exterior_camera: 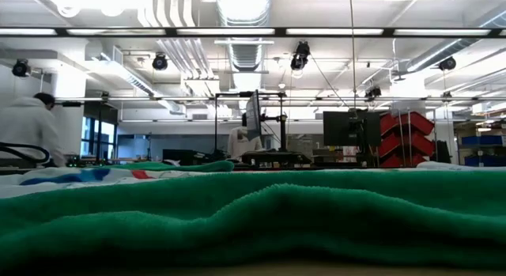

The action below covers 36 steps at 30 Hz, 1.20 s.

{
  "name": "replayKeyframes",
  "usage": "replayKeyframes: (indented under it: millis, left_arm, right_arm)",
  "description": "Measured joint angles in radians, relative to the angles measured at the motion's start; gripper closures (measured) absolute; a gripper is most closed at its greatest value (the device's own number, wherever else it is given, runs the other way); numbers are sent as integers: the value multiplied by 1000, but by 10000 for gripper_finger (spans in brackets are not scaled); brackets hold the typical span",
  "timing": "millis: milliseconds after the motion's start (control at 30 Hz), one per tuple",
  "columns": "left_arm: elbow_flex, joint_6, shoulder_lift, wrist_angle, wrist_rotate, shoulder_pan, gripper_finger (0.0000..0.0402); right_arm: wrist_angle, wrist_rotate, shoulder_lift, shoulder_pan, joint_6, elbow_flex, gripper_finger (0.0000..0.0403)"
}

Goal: Roll towel
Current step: Fold the green multi-color dinosaur print towel

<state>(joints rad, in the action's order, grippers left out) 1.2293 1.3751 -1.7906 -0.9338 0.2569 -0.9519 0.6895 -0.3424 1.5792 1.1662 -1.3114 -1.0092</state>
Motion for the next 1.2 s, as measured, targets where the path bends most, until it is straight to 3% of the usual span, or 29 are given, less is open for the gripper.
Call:
replayKeyframes:
  millis: [167,267,467,567,733,1200]
  left_arm:
    - [0,-48,-44,10,-23,-18,194]
    - [0,-64,-57,9,-47,-17,194]
    - [1,-13,-27,84,-65,-19,175]
    - [0,-4,-34,119,-56,-28,171]
    - [-2,-4,-71,127,-58,-37,179]
    - [2,-75,-143,159,-77,-41,194]
  right_arm:
    - [181,141,112,12,-54,-84,266]
    - [171,220,146,8,-62,-88,251]
    - [185,213,131,5,0,-95,235]
    - [196,261,123,22,-1,-54,234]
    - [189,345,117,50,-32,-4,233]
    - [128,354,43,75,-143,-53,233]
